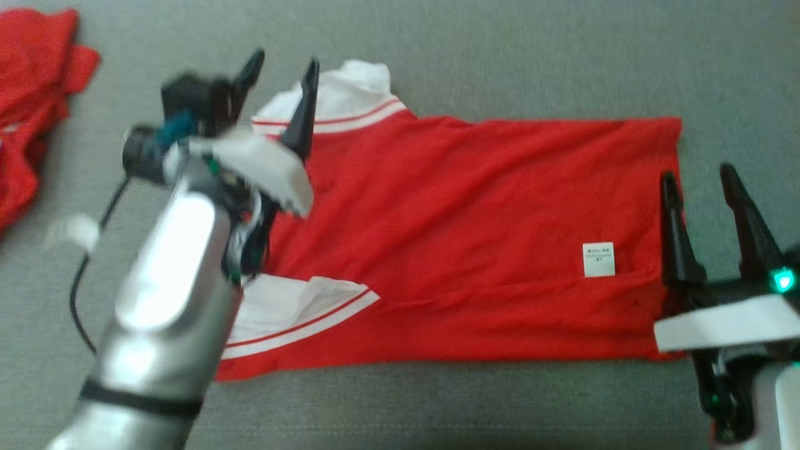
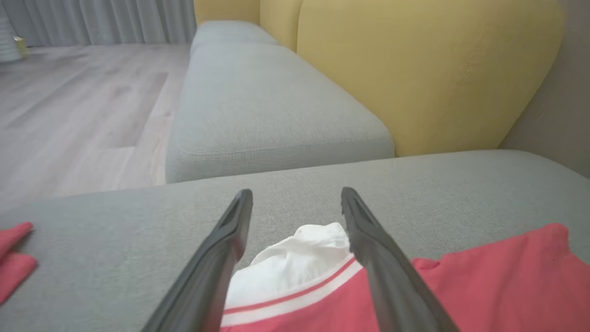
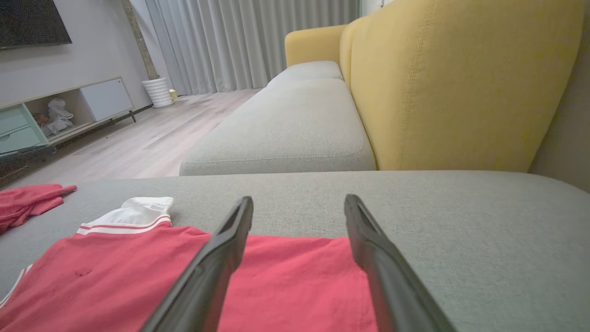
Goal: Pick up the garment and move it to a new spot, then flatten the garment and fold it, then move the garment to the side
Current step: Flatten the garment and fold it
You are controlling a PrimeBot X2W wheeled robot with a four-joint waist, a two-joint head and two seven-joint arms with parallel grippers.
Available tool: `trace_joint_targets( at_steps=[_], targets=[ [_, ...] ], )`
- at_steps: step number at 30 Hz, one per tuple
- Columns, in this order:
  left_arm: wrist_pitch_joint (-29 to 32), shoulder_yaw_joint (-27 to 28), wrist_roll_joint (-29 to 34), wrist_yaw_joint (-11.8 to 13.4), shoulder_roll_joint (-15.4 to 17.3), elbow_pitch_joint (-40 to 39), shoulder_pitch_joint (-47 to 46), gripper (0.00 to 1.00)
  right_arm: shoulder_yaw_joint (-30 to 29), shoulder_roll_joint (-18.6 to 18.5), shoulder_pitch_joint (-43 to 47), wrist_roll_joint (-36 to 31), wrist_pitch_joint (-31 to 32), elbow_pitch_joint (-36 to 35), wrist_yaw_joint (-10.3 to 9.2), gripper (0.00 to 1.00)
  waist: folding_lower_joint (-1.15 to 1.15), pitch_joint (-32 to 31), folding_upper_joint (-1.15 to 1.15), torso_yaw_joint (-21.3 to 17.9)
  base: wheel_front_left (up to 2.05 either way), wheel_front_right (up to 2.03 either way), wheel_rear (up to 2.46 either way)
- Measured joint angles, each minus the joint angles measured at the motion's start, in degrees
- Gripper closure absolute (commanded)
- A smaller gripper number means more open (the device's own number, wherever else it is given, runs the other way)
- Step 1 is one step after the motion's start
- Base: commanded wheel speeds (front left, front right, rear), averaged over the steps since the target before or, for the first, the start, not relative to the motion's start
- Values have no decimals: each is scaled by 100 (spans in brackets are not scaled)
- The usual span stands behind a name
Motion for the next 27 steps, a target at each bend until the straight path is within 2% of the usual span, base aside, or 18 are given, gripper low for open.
trace_joint_targets(
  at_steps=[9,14,15,16,17,23,27],
  targets=[
    [188,67,-268,-533,-120,2447,-1502,0,366,-68,-689,78,-92,398,0,0,2,750,0,-501,0,0,0],
    [554,158,-419,-662,-147,3315,-1940,0,324,-75,-765,108,-159,590,0,0,1,1024,0,-730,0,0,0],
    [619,180,-460,-682,-149,3499,-2173,53,302,-75,-764,108,-162,616,0,0,0,1082,0,-767,0,0,0],
    [634,180,-460,-702,-155,3582,-2263,53,279,-76,-765,109,-162,620,0,0,0,1099,0,-774,0,0,0],
    [624,180,-461,-724,-159,3649,-2318,100,247,-76,-769,109,-162,638,0,0,1,1103,0,-767,0,0,0],
    [383,11,-444,-831,-270,3844,-2332,100,26,-111,-900,203,-143,802,0,0,0,1051,0,-652,0,0,0],
    [48,-57,-399,-832,-302,3895,-2332,100,-57,-274,-1246,290,-81,991,0,0,0,985,0,-557,0,0,0]
  ],
)
